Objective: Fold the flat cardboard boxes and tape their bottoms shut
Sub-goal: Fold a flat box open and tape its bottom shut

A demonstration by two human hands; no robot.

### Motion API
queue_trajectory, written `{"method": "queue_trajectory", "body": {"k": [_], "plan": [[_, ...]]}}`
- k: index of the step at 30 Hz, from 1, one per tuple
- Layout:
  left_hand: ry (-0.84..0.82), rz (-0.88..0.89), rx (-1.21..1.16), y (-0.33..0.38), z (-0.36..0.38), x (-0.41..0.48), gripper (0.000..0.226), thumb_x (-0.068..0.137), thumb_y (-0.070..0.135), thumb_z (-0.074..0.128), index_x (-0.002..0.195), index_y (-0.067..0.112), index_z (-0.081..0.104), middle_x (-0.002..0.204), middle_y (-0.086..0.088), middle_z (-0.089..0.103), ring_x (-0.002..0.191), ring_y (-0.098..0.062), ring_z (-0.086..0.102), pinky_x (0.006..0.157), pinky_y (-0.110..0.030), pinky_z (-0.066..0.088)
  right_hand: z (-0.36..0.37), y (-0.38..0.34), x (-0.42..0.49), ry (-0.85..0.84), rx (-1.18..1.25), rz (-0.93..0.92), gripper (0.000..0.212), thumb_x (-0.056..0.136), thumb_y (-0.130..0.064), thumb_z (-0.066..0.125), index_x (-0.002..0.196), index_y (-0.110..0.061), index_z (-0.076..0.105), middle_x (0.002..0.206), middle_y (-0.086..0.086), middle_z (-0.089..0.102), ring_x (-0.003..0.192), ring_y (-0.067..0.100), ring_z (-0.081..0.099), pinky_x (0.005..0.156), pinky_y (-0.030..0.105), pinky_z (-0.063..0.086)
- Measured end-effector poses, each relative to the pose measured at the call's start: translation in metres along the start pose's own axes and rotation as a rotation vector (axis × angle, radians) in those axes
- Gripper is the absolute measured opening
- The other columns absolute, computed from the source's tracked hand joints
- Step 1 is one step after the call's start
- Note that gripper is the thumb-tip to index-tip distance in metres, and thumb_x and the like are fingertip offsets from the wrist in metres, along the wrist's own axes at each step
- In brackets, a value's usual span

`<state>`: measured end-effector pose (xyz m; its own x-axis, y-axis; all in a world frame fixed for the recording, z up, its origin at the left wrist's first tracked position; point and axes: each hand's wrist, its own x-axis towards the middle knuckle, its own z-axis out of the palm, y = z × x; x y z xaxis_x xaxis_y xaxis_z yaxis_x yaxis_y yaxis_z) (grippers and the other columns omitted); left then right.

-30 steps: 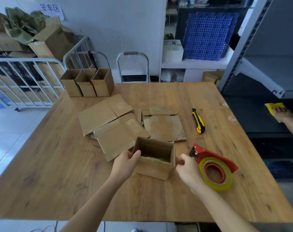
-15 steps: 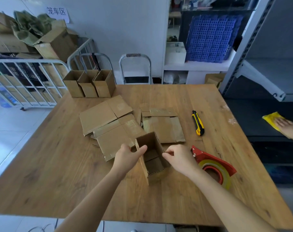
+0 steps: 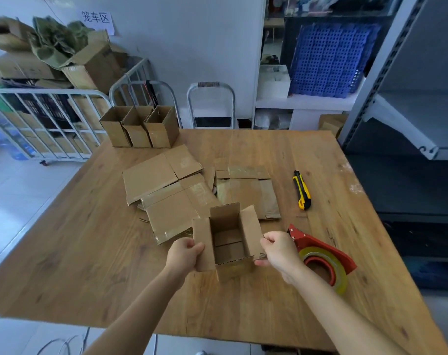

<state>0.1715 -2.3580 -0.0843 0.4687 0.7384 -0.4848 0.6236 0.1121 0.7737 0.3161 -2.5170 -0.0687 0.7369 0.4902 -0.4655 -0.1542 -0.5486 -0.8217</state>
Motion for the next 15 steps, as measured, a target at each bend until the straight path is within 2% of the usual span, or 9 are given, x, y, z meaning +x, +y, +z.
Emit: {"method": "queue_trajectory", "body": {"k": [2,4,6,8,11,14,15], "plan": [[0.020,0.051,0.017,0.009,0.002,-0.004,0.017,0.094,0.020,0.058,0.082,0.008,0.061,0.081,-0.006,0.065,0.074,-0.020,0.061,0.066,-0.037,0.052,-0.004,0.000,-0.002,-0.036,-0.006,-0.068,0.026,0.100,-0.007,0.047,0.076,-0.005,0.057,0.072,0.003,0.050,0.071,0.019,0.060,0.064,0.032,0.061],[0.040,0.110,0.021,0.019,0.001,-0.007,0.018,0.094,0.023,0.056,0.083,0.012,0.064,0.080,-0.004,0.066,0.075,-0.019,0.062,0.069,-0.036,0.053,-0.008,-0.005,-0.005,-0.053,-0.016,-0.135,0.018,0.099,-0.008,0.049,0.089,-0.005,0.064,0.080,0.004,0.059,0.074,0.020,0.064,0.062,0.029,0.060],[0.064,0.169,0.035,0.029,0.000,-0.012,0.022,0.096,0.028,0.055,0.085,0.012,0.066,0.079,-0.005,0.067,0.072,-0.016,0.062,0.065,-0.031,0.051,-0.011,-0.013,-0.006,-0.043,-0.017,-0.188,0.016,0.099,-0.010,0.051,0.098,-0.007,0.066,0.092,0.006,0.065,0.079,0.022,0.068,0.058,0.023,0.056],[0.088,0.221,0.070,0.038,-0.002,-0.014,0.028,0.097,0.036,0.052,0.090,0.013,0.067,0.082,-0.004,0.068,0.074,-0.015,0.064,0.063,-0.026,0.051,-0.014,-0.021,-0.006,-0.036,-0.037,-0.240,0.017,0.098,-0.011,0.051,0.088,-0.013,0.065,0.083,0.001,0.063,0.076,0.020,0.067,0.056,0.021,0.053],[0.159,0.283,0.091,0.052,-0.013,-0.015,0.044,0.096,0.050,0.046,0.090,0.012,0.067,0.082,-0.006,0.069,0.078,-0.019,0.065,0.068,-0.030,0.052,-0.018,-0.035,-0.004,0.014,-0.106,-0.320,0.036,0.096,-0.008,0.052,0.062,-0.017,0.054,0.059,-0.005,0.047,0.064,0.016,0.059,0.062,0.031,0.059],[0.268,0.340,0.158,0.062,-0.027,-0.015,0.043,0.095,0.052,0.045,0.087,0.014,0.065,0.080,-0.003,0.068,0.077,-0.019,0.064,0.071,-0.035,0.053,-0.020,-0.048,0.001,0.033,-0.119,-0.358,0.036,0.096,-0.005,0.050,0.060,-0.009,0.051,0.053,-0.007,0.042,0.049,0.003,0.050,0.050,0.015,0.050],[0.301,0.360,0.204,0.063,-0.033,-0.015,0.040,0.095,0.051,0.046,0.086,0.016,0.064,0.079,0.000,0.066,0.076,-0.017,0.062,0.069,-0.034,0.051,-0.020,-0.052,0.004,0.026,-0.095,-0.364,0.038,0.095,-0.005,0.051,0.058,-0.011,0.050,0.051,-0.010,0.040,0.047,0.003,0.051,0.054,0.018,0.054]]}}
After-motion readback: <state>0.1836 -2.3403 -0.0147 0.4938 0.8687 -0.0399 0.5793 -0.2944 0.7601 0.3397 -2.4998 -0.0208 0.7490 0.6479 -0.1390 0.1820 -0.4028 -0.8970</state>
